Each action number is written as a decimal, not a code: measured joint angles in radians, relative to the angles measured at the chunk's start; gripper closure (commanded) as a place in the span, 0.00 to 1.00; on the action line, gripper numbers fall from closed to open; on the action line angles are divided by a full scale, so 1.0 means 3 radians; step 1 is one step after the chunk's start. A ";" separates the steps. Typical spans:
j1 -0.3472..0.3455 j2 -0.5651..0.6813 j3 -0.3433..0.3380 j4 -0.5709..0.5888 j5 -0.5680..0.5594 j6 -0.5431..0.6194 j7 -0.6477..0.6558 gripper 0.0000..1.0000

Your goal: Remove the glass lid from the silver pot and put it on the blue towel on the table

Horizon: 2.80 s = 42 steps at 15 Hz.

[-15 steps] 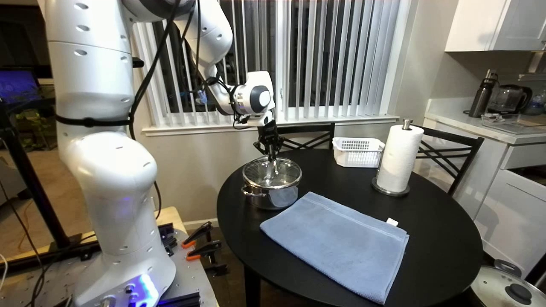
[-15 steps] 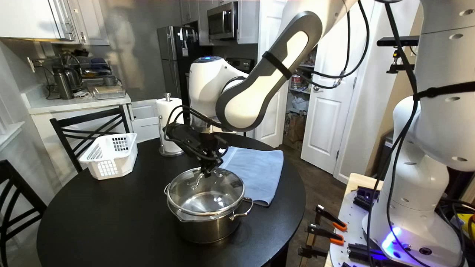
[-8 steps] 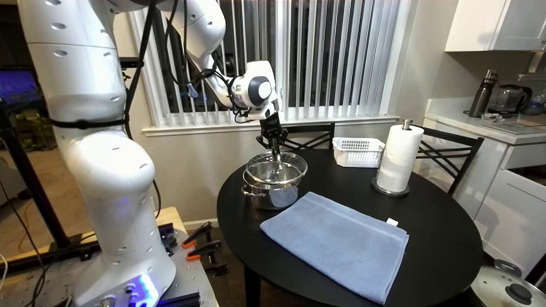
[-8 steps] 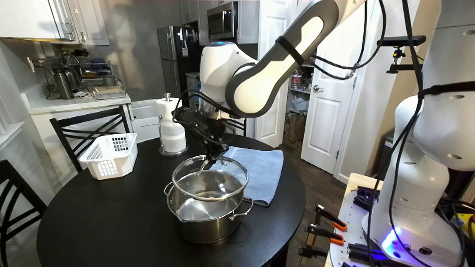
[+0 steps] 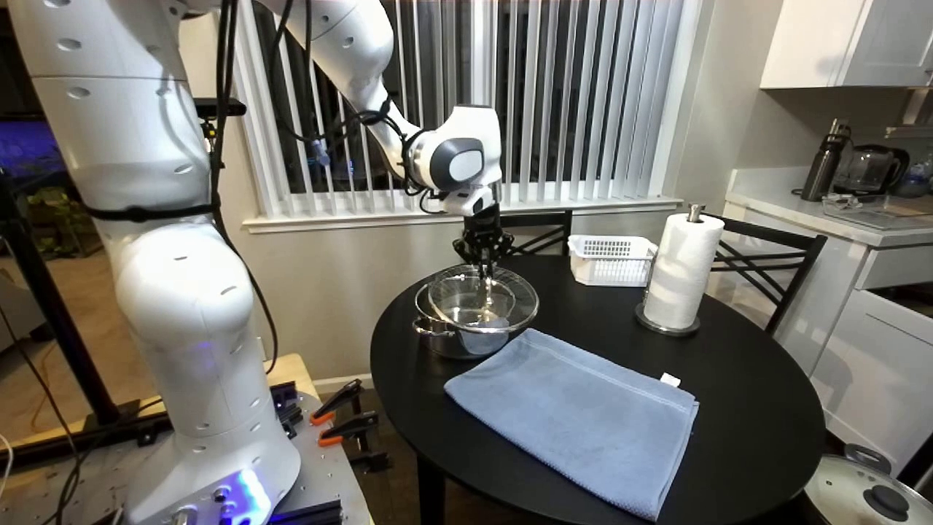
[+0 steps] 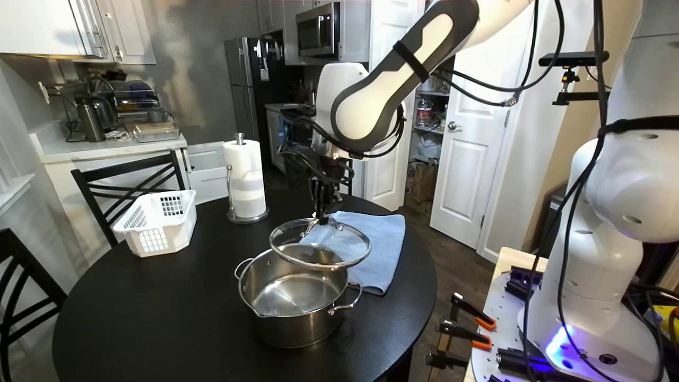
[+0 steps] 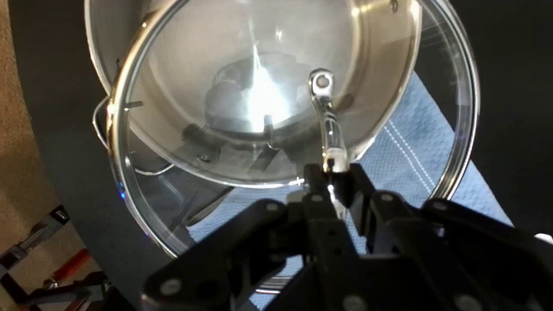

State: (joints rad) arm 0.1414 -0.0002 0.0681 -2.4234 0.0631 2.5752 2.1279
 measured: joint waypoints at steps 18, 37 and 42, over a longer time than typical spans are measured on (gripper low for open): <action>-0.0743 -0.0663 -0.0156 -0.0707 -0.0005 -0.0060 0.1191 0.93; -0.2600 -0.0138 0.0880 0.0271 0.0079 -0.0731 0.1598 0.93; -0.2064 0.0095 0.0497 0.0594 -0.0033 -0.0933 0.1597 0.93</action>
State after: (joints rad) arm -0.4777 0.0281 0.2173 -2.2451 0.0531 2.2953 2.6072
